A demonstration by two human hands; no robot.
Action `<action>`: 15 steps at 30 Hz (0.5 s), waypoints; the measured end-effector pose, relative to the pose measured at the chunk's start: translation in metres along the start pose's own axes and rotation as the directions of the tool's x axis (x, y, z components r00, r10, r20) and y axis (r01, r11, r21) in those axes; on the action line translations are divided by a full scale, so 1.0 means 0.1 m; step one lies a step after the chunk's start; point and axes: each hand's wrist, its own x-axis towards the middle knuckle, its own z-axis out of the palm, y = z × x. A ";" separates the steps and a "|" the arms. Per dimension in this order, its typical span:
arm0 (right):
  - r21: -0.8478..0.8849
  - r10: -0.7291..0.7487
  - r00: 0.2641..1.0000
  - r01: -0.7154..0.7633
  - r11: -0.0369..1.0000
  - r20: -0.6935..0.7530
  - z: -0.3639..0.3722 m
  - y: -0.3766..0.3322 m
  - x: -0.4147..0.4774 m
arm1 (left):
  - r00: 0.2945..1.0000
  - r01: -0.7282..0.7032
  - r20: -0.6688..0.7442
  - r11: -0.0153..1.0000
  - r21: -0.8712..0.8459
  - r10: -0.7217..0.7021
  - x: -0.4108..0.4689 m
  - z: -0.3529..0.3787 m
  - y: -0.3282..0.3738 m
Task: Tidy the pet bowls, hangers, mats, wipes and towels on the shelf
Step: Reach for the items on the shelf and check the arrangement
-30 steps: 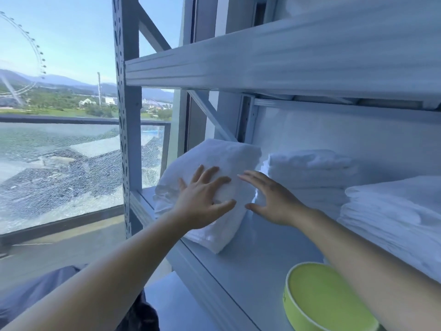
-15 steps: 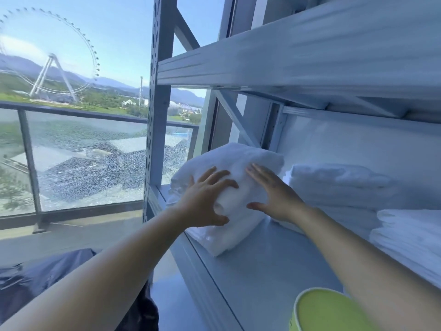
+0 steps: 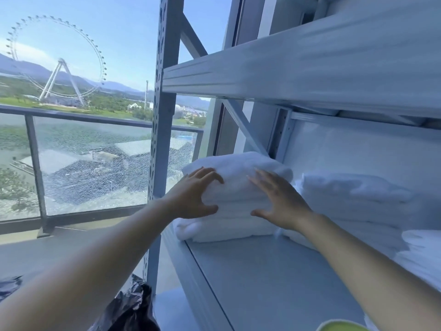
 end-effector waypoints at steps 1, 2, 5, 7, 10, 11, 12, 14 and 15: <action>-0.020 0.021 1.000 -0.021 1.000 0.000 0.00 0.05 0.02 | 1.000 0.007 -0.028 1.000 0.013 -0.006 0.03 0.02 0.02; -0.021 0.045 0.999 -0.045 0.999 0.014 0.02 0.11 0.03 | 0.999 0.010 -0.044 0.999 0.040 -0.008 0.07 0.04 0.03; 0.034 0.093 0.992 -0.096 0.995 0.085 0.14 0.18 0.03 | 0.999 0.039 -0.018 0.997 0.074 -0.038 0.14 0.16 0.03; 0.034 0.085 0.993 -0.088 0.996 0.082 0.23 0.20 0.02 | 0.997 0.076 -0.021 0.994 0.076 -0.075 0.13 0.24 0.06; 0.035 0.067 0.996 -0.069 0.997 0.061 0.29 0.27 0.04 | 0.996 0.084 -0.033 0.983 0.164 -0.080 0.11 0.32 0.13; 0.042 0.070 0.996 -0.072 0.997 0.059 0.29 0.29 0.04 | 0.997 0.078 -0.021 0.978 0.193 -0.076 0.13 0.35 0.14; 0.058 0.080 0.995 -0.083 0.995 0.056 0.29 0.31 0.04 | 0.997 0.075 -0.008 0.974 0.216 -0.075 0.14 0.37 0.15; 0.106 0.110 0.993 -0.114 0.988 0.049 0.29 0.32 0.02 | 0.996 0.081 0.010 0.966 0.245 -0.086 0.19 0.41 0.18; 0.126 0.122 0.992 -0.127 0.984 0.046 0.29 0.31 0.01 | 0.996 0.085 0.010 0.964 0.252 -0.090 0.20 0.43 0.18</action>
